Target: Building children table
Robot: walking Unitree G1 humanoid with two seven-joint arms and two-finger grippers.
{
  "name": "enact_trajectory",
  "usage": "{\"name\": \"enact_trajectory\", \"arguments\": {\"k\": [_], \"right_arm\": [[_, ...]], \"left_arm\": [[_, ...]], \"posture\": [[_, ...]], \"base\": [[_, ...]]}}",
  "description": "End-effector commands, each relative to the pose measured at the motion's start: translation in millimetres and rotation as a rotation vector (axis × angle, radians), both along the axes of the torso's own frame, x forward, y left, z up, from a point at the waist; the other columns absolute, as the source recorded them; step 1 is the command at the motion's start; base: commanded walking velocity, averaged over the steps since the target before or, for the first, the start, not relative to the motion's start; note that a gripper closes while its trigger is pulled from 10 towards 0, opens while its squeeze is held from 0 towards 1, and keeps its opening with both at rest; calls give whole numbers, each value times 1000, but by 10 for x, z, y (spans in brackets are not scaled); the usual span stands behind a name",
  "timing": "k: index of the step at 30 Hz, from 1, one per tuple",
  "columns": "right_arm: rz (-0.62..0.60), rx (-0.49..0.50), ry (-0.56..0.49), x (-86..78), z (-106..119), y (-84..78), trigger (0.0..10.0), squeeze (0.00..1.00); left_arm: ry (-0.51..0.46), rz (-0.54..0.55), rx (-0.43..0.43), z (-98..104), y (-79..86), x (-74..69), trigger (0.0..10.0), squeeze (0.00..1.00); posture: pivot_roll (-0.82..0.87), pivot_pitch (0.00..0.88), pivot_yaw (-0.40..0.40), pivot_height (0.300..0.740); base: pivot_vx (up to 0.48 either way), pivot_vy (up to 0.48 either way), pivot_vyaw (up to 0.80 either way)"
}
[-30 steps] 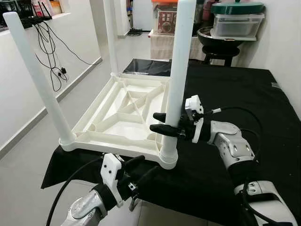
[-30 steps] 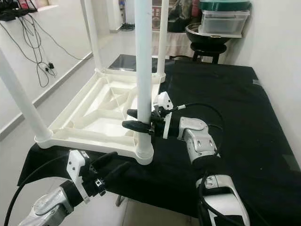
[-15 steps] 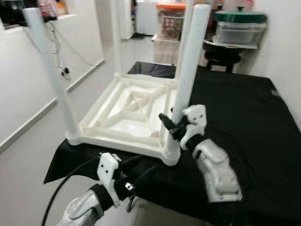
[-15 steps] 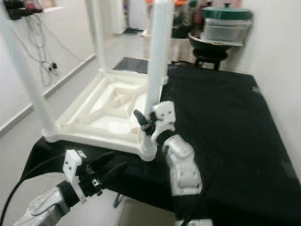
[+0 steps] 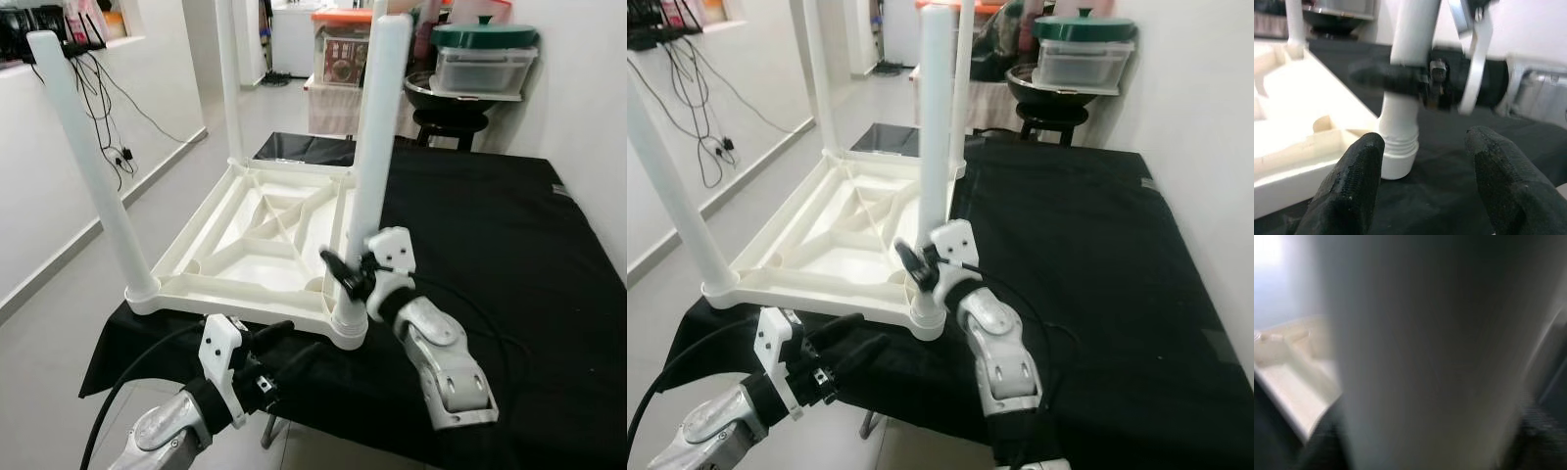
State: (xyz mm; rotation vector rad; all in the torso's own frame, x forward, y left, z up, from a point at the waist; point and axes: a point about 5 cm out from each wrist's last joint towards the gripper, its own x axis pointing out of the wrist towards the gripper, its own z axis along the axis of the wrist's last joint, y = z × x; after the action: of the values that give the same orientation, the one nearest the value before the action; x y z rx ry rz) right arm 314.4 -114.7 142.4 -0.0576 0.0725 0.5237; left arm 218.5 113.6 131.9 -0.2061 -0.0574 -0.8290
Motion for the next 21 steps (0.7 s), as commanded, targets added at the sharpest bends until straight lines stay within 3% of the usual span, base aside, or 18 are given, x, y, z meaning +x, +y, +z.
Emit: {"name": "enact_trajectory", "arguments": {"k": [1,3,4,5,6,9,20,21], "right_arm": [[180,82,-2,53,144,67,10000,1000],[180,82,-2,53,144,67,10000,1000],[304,53,-41,126,237,60,10000,565],[304,53,-41,126,237,60,10000,565],[441,22,-64,188,317,45,10000,0],[587,-34,-79,284,391,0,10000,0],[732,31,-45,341,466,-151,10000,0],[746,41,-36,351,459,-197,9216,0]], "left_arm": [[0,5,-2,48,25,24,10000,0],[0,5,-2,48,25,24,10000,0],[-7,5,0,82,31,50,10000,0],[-7,5,0,82,31,50,10000,0],[-11,4,-1,106,37,78,10000,0],[-5,-14,9,89,29,84,10000,0],[36,-28,10,19,-4,-61,10000,0],[39,-32,5,28,-13,-72,10000,0]], "posture": [[14,35,9,740],[14,35,9,740],[22,32,7,740],[22,32,7,740],[25,24,5,740],[24,5,5,740],[58,37,-10,740],[56,46,-13,740]], "base": [[0,0,0],[0,0,0],[0,0,0],[0,0,0],[0,0,0],[0,0,0],[0,0,0],[0,0,0]]}}
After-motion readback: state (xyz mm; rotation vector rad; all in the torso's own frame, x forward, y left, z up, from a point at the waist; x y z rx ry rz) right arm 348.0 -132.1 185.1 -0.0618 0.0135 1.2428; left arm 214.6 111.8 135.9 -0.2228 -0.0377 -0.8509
